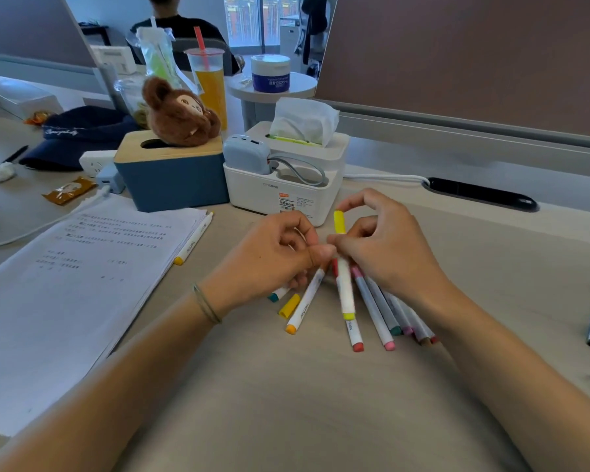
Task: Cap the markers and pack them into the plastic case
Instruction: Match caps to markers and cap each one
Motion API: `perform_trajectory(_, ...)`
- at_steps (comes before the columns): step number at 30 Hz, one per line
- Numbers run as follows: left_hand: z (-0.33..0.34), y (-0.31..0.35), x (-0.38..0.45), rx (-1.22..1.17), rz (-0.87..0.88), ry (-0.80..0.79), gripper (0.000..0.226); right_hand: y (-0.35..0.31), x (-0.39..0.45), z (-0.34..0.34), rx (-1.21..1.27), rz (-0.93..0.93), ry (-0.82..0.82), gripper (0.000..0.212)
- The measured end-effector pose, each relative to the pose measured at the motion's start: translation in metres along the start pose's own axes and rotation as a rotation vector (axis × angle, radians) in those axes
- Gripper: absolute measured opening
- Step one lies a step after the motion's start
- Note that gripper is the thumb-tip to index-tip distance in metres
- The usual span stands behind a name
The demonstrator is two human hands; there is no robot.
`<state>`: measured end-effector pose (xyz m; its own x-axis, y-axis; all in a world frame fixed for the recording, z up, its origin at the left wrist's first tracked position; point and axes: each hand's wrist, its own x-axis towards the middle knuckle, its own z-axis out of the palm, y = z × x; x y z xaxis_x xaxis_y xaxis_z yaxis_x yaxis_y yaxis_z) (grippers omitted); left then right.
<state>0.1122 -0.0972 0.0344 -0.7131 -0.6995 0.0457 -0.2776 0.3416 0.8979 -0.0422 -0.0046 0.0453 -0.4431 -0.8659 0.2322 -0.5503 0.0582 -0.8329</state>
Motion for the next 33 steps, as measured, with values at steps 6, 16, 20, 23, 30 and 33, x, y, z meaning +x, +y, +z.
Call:
perform_trajectory(6,-0.013,-0.023,0.011,0.604,-0.109,0.297,0.011,0.012,0.007,-0.005,-0.484,0.082,-0.083,0.031)
perform_trajectory(16,-0.05,-0.046,0.018,0.966,-0.16,0.457,0.016,0.011,-0.001,0.001,-0.839,0.112,-0.149,0.032)
perform_trajectory(20,-0.063,-0.058,0.016,1.011,-0.194,0.466,0.015,-0.004,-0.004,-0.001,-0.778,0.054,-0.133,0.028)
perform_trajectory(23,-0.066,-0.057,0.017,1.047,-0.18,0.451,0.015,-0.015,-0.009,0.004,-0.651,-0.042,-0.138,0.02)
perform_trajectory(30,-0.073,-0.06,0.019,1.046,-0.264,0.447,0.021,-0.014,-0.017,0.013,-0.644,-0.123,-0.209,0.011)
perform_trajectory(33,-0.07,-0.058,0.018,0.997,-0.231,0.426,0.022,-0.012,-0.017,0.013,-0.65,-0.117,-0.226,0.009)
